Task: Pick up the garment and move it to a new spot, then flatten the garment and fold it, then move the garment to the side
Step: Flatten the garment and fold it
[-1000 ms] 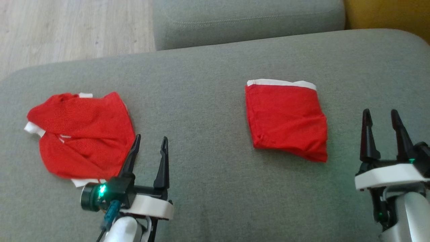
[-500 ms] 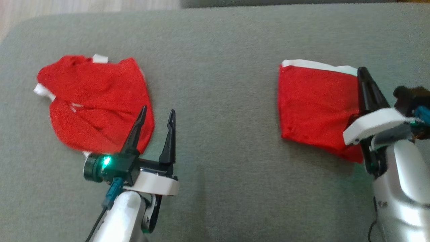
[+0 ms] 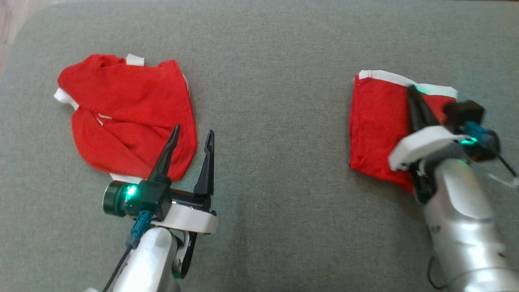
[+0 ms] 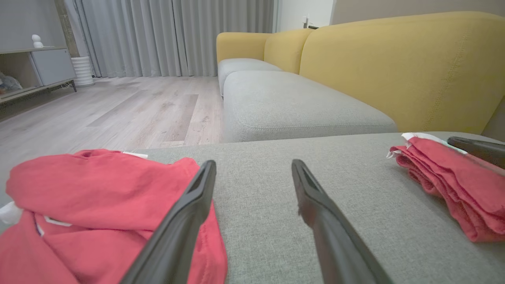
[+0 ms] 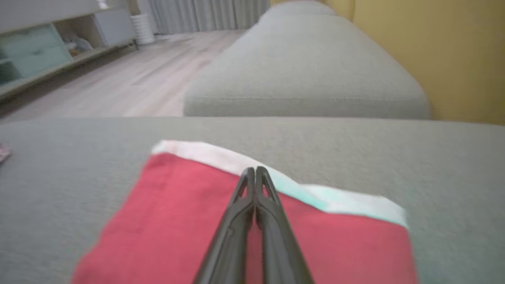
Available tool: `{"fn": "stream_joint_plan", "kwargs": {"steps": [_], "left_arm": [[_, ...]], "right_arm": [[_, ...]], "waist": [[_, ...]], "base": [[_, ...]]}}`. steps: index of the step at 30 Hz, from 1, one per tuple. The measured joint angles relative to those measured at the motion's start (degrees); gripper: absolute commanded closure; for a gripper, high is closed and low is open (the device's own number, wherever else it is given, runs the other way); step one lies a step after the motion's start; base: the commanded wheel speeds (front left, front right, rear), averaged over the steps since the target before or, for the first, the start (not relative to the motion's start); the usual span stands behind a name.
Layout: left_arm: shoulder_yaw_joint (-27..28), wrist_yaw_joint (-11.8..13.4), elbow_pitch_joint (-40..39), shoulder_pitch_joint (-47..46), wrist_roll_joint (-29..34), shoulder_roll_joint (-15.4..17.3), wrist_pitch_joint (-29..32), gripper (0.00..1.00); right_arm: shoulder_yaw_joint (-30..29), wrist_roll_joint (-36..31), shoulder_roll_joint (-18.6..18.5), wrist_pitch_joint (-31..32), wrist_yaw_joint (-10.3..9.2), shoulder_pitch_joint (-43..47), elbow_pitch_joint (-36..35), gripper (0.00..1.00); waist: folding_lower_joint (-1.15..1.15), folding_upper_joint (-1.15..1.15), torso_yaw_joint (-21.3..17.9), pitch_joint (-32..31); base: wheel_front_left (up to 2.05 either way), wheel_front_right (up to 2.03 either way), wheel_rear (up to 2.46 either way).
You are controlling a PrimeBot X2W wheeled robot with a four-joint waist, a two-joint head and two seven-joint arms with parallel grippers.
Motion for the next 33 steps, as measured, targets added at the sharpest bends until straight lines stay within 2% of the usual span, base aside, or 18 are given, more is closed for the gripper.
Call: {"fn": "stream_joint_plan", "kwargs": {"steps": [2, 5, 11, 18, 20, 24, 29, 30, 31, 33], "left_arm": [[0.0, 0.0, 0.2, 0.0, 0.1, 0.0, 0.0, 0.00], [0.0, 0.0, 0.2, 0.0, 0.1, -0.1, 0.0, 0.00], [0.0, -0.2, 0.2, 0.0, 0.4, -0.1, 0.0, 0.00], [0.4, -0.3, 0.3, 0.1, 0.5, -0.1, 0.0, 0.00], [0.6, -0.3, 0.3, 0.3, 0.5, -0.1, 0.0, 0.00], [1.2, -0.3, 0.3, 1.4, 0.5, -0.1, 0.0, 0.00], [1.7, -0.2, 0.4, 3.8, 0.5, -0.1, 0.0, 0.00], [1.9, -0.1, 0.4, 4.3, 0.5, -0.1, 0.0, 0.00], [1.9, 0.0, 0.4, 4.8, 0.5, -0.1, 0.0, 0.00], [1.9, 0.0, 0.4, 5.6, 0.5, -0.1, 0.0, 0.00]], "right_arm": [[4.1, 1.7, 0.8, -1.4, 0.00, -1.9, 0.5, 1.00], [7.3, 2.9, 0.8, -1.9, 0.00, -2.8, 2.3, 1.00], [13.8, 6.1, 0.9, -1.3, 0.00, -2.8, 10.1, 1.00], [15.6, 9.7, 0.9, -2.2, 0.00, -3.9, 11.1, 1.00], [13.7, 9.7, 0.9, -2.4, 0.00, -3.7, 9.4, 1.00], [8.9, 8.8, 0.8, -2.4, 0.00, -1.0, -0.5, 1.00], [3.3, 7.1, 0.8, -2.6, 0.00, 8.7, -10.6, 1.00], [2.6, 6.7, 0.8, -2.6, 0.00, 10.8, -12.1, 0.79], [2.1, 6.0, 0.9, -2.6, 0.00, 12.8, -13.5, 0.00], [1.2, 5.3, 1.0, -2.6, 0.00, 16.5, -15.8, 0.00]], "waist": [[0.00, 0.00, -0.5, -0.7], [0.00, 0.00, -0.9, -1.1], [0.00, 0.00, -0.9, -1.0], [0.00, 0.00, -1.7, -2.3], [0.00, 0.00, -2.2, -3.2], [0.00, 0.00, -3.4, -5.0], [-0.01, 0.00, -5.0, -7.8], [-0.01, 0.00, -5.3, -8.4], [-0.01, 0.00, -5.6, -9.0], [-0.01, 0.00, -6.1, -10.2]], "base": [[0.00, 0.00, 0.00], [0.00, 0.00, 0.00], [0.00, 0.00, 0.00], [0.00, 0.00, 0.00], [0.00, 0.00, 0.00], [0.00, 0.00, 0.00], [0.00, 0.00, 0.00], [0.00, 0.00, 0.00], [0.00, 0.00, 0.00], [0.00, 0.00, 0.00]]}}
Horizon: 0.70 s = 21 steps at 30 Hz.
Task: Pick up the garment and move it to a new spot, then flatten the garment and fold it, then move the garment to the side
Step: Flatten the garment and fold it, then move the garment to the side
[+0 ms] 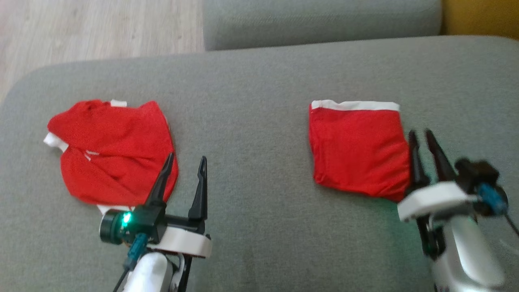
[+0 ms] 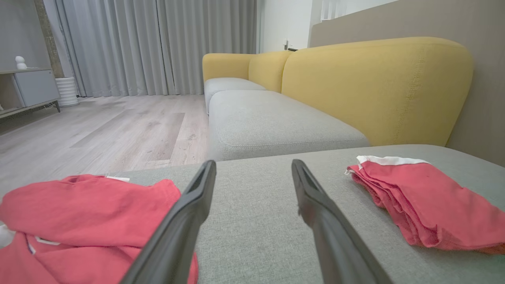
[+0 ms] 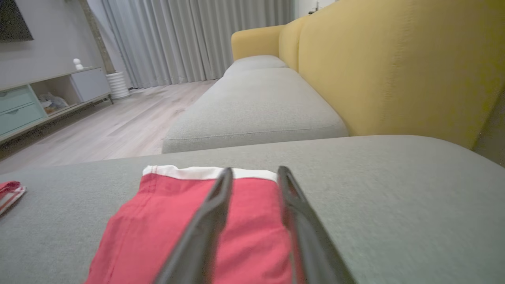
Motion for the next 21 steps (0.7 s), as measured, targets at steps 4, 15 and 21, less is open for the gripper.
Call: {"fn": "stream_joint_plan", "kwargs": {"steps": [4, 15, 21], "left_arm": [[0.0, 0.1, 0.0, 1.5, -0.1, 0.0, 0.0, 0.00], [-0.1, 0.1, 0.7, 3.3, -1.1, 0.0, 0.0, 0.00], [-0.1, 0.1, 0.2, 2.9, -1.1, 0.0, 0.0, 0.00]], "right_arm": [[-0.9, -0.7, 0.3, 0.0, 0.00, 5.7, -4.6, 0.00], [-0.7, 1.4, 0.8, 1.7, 0.00, 10.4, -10.3, 0.00], [-0.9, 1.1, 0.8, 3.5, 0.00, 10.1, -11.4, 0.00]], "waist": [[0.00, 0.00, -0.9, -1.8], [0.00, 0.00, -1.5, -2.4], [0.01, 0.00, -1.0, -1.1]], "base": [[0.00, 0.00, 0.00], [0.00, 0.00, 0.00], [0.00, 0.00, 0.00]]}}
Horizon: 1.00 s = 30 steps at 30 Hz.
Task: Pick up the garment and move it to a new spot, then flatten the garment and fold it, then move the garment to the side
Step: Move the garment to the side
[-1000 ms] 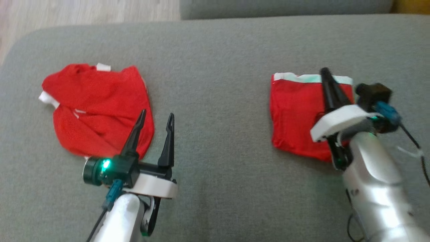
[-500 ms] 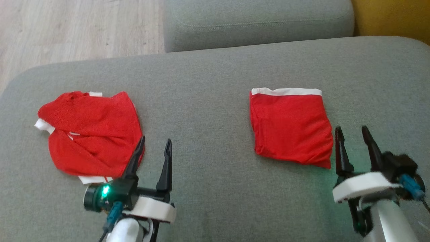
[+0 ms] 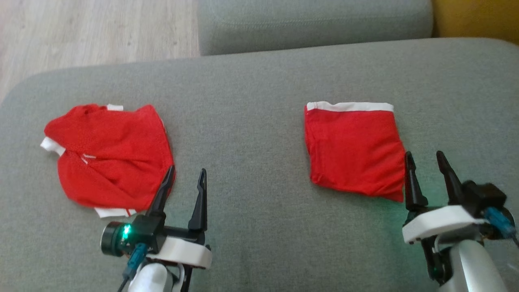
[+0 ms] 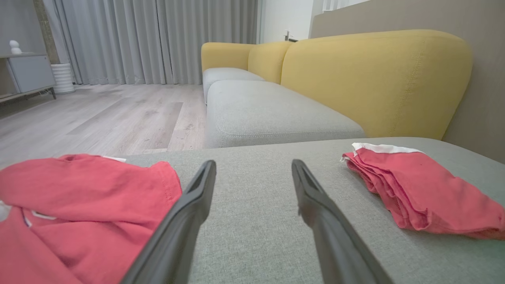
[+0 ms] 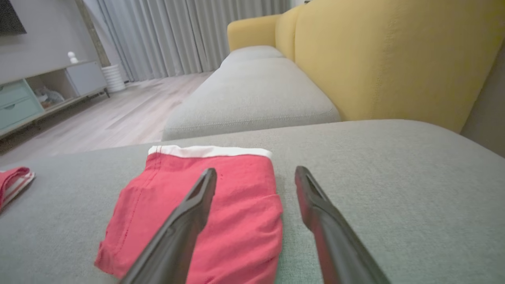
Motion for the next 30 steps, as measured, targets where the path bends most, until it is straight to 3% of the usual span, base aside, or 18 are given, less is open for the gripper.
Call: {"fn": "stream_joint_plan", "kwargs": {"steps": [7, 15, 24, 25, 26, 30], "left_arm": [[-0.2, -0.1, -0.1, -2.0, 0.1, 0.0, 0.0, 0.00], [-1.0, -0.6, 0.7, -4.1, 0.3, 0.0, 0.0, 0.00], [-1.0, -0.7, 1.7, -5.0, 0.7, 0.0, 0.0, 0.00], [-1.0, -0.7, 1.7, -5.0, 0.7, 0.0, 0.0, 0.00], [-1.1, -0.7, 1.7, -5.0, 0.7, 0.0, 0.0, 0.00], [-1.0, -0.6, 1.8, -5.0, 0.7, 0.0, 0.0, 0.00]], "right_arm": [[-2.8, -0.5, 0.1, 5.7, 0.00, -5.7, 4.1, 0.00], [-7.3, -0.9, 0.1, 11.2, 0.00, -13.0, 14.7, 0.00], [-5.1, -2.5, -0.3, 13.5, 0.00, -17.8, 22.8, 0.00], [-4.5, -2.5, -0.5, 13.6, -0.01, -18.2, 23.5, 0.82], [-3.9, -2.5, -0.9, 13.5, 0.00, -18.6, 24.0, 1.00], [0.0, -3.5, -2.4, 12.9, 0.00, -19.0, 24.9, 1.00]], "waist": [[0.01, 0.00, 1.2, 3.1], [0.01, 0.00, 3.0, 6.7], [0.01, 0.00, 4.0, 8.1], [0.00, 0.00, 4.1, 8.0], [0.01, 0.00, 4.1, 7.9], [0.00, 0.00, 3.7, 7.2]], "base": [[0.00, 0.00, 0.00], [0.00, 0.00, 0.00], [0.00, 0.00, 0.00], [0.00, 0.00, 0.00], [0.00, 0.00, 0.00], [0.00, 0.00, 0.00]]}}
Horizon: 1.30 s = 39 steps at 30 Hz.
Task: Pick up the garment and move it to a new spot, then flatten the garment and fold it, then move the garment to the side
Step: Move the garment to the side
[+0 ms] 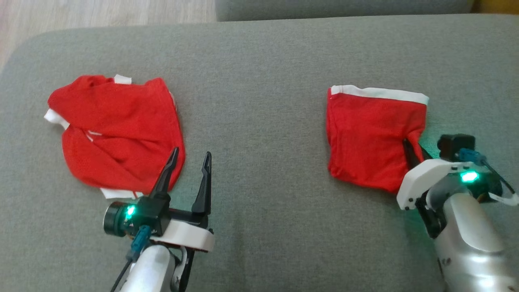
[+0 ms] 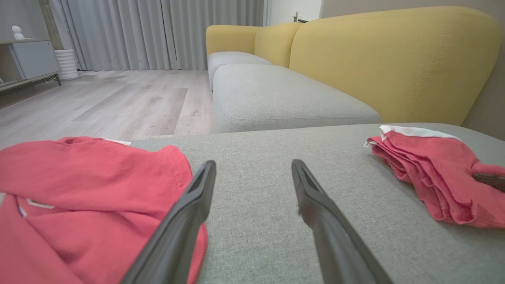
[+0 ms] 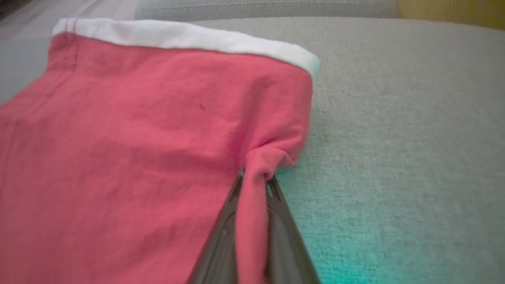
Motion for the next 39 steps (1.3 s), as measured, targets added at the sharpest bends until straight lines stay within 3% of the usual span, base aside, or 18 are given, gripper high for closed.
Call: {"fn": "stream_joint_plan", "kwargs": {"steps": [6, 9, 10, 12, 19, 28, 38, 39], "left_arm": [[0.5, 0.1, 0.0, 0.0, 0.1, 0.0, 0.0, 0.00], [0.6, 0.1, -0.2, 0.1, 0.1, 0.0, 0.0, 0.00], [0.6, 0.1, -0.3, 0.1, 0.1, 0.0, 0.0, 0.00], [0.6, 0.1, -0.5, 0.1, 0.1, 0.0, 0.0, 0.00], [0.7, -0.2, -1.1, -0.1, 0.4, 0.0, 0.0, 0.00], [1.2, -0.5, -1.3, -2.3, 0.9, 0.0, 0.0, 0.00], [1.4, -1.0, -1.1, -2.3, 1.0, 0.0, 0.0, 0.00], [1.4, -1.0, -1.1, -2.3, 1.0, 0.0, 0.0, 0.00]], "right_arm": [[7.0, -1.6, -6.8, -0.1, 0.00, -1.0, -2.3, 1.00], [10.7, -1.8, -12.5, 1.5, 0.00, -2.3, -4.8, 1.00], [12.6, -1.7, -16.8, 2.7, 0.00, -2.6, -6.2, 1.00], [14.3, -0.6, -21.0, 3.9, 0.00, -2.6, -6.9, 1.00], [15.9, 0.8, -32.3, 4.9, 0.00, -3.8, -4.4, 1.00], [10.2, -2.9, -34.2, 3.1, 0.00, -8.1, 2.3, 1.00], [6.1, -6.0, -32.1, 3.7, 0.00, -8.6, 6.5, 1.00], [5.4, -6.0, -31.5, 4.2, 0.00, -8.8, 6.9, 0.16]], "waist": [[0.00, 0.00, -1.3, -1.1], [0.00, 0.00, -1.8, -1.3], [0.00, 0.00, -2.0, -1.2], [0.00, 0.00, -2.0, -0.8], [0.00, 0.00, -1.5, 1.6], [0.01, 0.00, 0.0, 4.8], [0.01, 0.00, -0.1, 4.7], [0.01, 0.00, -0.2, 4.4]], "base": [[0.00, 0.00, 0.00], [0.00, 0.00, 0.00], [0.00, 0.00, 0.00], [0.00, 0.00, 0.00], [0.00, 0.00, 0.00], [0.00, 0.00, 0.00], [0.00, 0.00, 0.00], [0.00, 0.00, 0.00]]}}
